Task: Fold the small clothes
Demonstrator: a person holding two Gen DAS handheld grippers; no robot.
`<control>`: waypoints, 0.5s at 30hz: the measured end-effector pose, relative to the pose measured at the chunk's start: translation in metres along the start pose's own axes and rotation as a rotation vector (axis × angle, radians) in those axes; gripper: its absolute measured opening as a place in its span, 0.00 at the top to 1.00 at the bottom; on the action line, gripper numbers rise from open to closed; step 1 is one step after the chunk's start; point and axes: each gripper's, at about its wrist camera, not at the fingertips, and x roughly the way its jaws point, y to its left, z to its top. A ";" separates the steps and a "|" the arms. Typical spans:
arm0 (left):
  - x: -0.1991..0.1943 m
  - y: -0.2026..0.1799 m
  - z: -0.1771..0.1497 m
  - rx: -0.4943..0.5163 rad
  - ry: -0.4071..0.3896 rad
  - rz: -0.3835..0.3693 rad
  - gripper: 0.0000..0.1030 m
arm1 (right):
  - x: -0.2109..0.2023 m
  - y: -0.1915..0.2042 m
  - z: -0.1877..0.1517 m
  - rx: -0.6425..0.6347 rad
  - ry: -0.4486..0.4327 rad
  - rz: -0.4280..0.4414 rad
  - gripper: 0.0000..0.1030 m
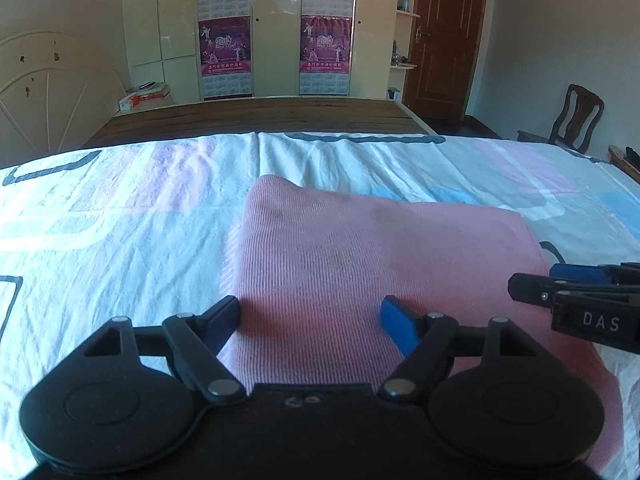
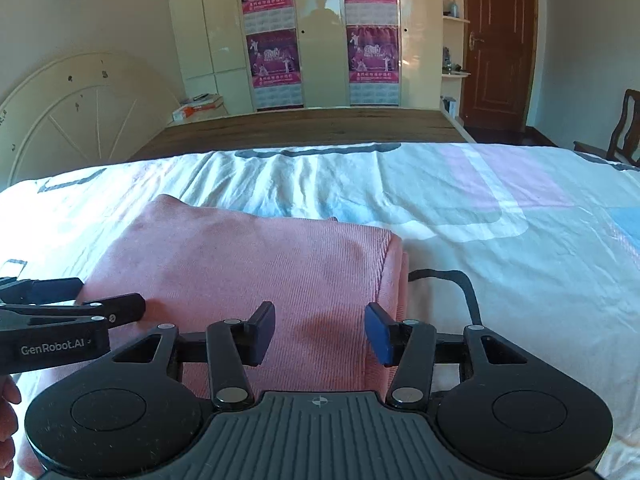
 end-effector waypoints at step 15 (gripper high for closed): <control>0.010 -0.006 -0.004 0.011 0.013 -0.008 0.18 | 0.020 -0.017 -0.018 0.007 0.028 -0.009 0.50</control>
